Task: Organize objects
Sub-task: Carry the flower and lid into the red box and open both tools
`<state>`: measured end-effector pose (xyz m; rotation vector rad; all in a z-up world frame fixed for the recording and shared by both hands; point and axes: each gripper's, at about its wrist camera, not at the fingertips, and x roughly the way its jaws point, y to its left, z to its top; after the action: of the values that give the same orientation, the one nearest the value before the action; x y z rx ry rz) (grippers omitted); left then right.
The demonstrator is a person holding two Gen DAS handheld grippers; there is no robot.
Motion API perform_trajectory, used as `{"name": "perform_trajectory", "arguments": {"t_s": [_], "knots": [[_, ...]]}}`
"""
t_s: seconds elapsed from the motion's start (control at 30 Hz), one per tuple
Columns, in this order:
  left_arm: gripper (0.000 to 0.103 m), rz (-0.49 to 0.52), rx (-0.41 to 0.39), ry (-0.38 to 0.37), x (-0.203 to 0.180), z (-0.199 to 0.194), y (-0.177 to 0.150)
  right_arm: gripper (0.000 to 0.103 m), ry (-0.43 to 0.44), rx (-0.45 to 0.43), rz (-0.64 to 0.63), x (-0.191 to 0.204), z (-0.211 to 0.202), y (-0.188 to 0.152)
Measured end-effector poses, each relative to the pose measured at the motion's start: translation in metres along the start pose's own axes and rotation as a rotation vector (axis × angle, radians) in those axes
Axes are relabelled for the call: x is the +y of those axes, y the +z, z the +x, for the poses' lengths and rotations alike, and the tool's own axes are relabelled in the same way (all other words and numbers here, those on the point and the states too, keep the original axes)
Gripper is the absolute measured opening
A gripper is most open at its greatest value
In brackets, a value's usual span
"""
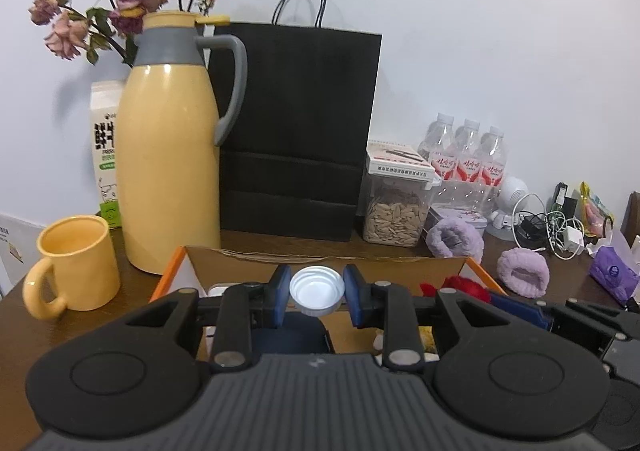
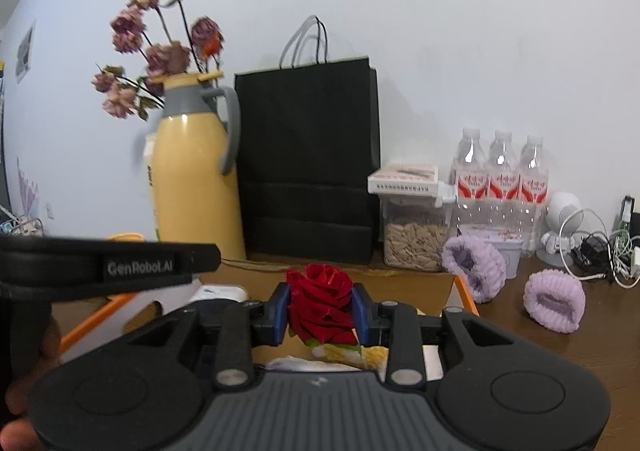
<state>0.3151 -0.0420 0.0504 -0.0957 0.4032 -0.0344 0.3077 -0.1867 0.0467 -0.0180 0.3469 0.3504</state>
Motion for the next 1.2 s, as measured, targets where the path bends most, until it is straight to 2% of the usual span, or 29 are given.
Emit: {"name": "perform_trajectory", "arguments": {"t_s": [0.2, 0.37, 0.4, 0.43, 0.47, 0.5, 0.53, 0.57, 0.6, 0.67, 0.87, 1.2], "knots": [[0.029, 0.024, 0.037, -0.005, -0.003, 0.022, -0.004, 0.031, -0.014, 0.036, 0.0, -0.011, 0.018, -0.007], [0.03, 0.031, 0.048, -0.001, -0.003, 0.026, -0.008, 0.032, -0.023, 0.055, -0.003, -0.014, 0.022, -0.009], [0.035, 0.034, 0.043, 0.002, -0.003, 0.025, -0.008, 0.034, -0.025, 0.059, -0.006, -0.014, 0.022, -0.01], [0.051, 0.034, 0.04, 0.004, -0.002, 0.024, -0.008, 0.036, -0.028, 0.063, -0.009, -0.014, 0.022, -0.011], [0.062, 0.032, 0.034, 0.008, -0.001, 0.023, -0.008, 0.04, -0.03, 0.064, -0.011, -0.014, 0.021, -0.011], [0.086, 0.028, 0.023, 0.013, 0.0, 0.021, -0.008, 0.051, -0.034, 0.065, -0.014, -0.014, 0.02, -0.012], [0.103, 0.026, 0.008, 0.016, 0.0, 0.019, -0.009, 0.06, -0.039, 0.066, -0.016, -0.014, 0.019, -0.012], [0.103, 0.025, -0.01, 0.023, 0.001, 0.017, -0.009, 0.081, -0.045, 0.064, -0.017, -0.014, 0.018, -0.013], [0.103, 0.024, -0.023, 0.035, 0.001, 0.015, -0.009, 0.096, -0.049, 0.058, -0.018, -0.015, 0.016, -0.013], [0.103, 0.022, -0.021, 0.041, 0.002, 0.014, -0.009, 0.102, -0.054, 0.042, -0.018, -0.016, 0.013, -0.014], [0.103, 0.011, -0.024, 0.064, 0.006, 0.012, -0.009, 0.103, -0.072, 0.039, -0.007, -0.018, 0.011, -0.013], [0.103, 0.025, -0.057, 0.057, 0.007, 0.0, -0.015, 0.103, -0.085, 0.019, -0.016, -0.018, -0.001, -0.014]]}}
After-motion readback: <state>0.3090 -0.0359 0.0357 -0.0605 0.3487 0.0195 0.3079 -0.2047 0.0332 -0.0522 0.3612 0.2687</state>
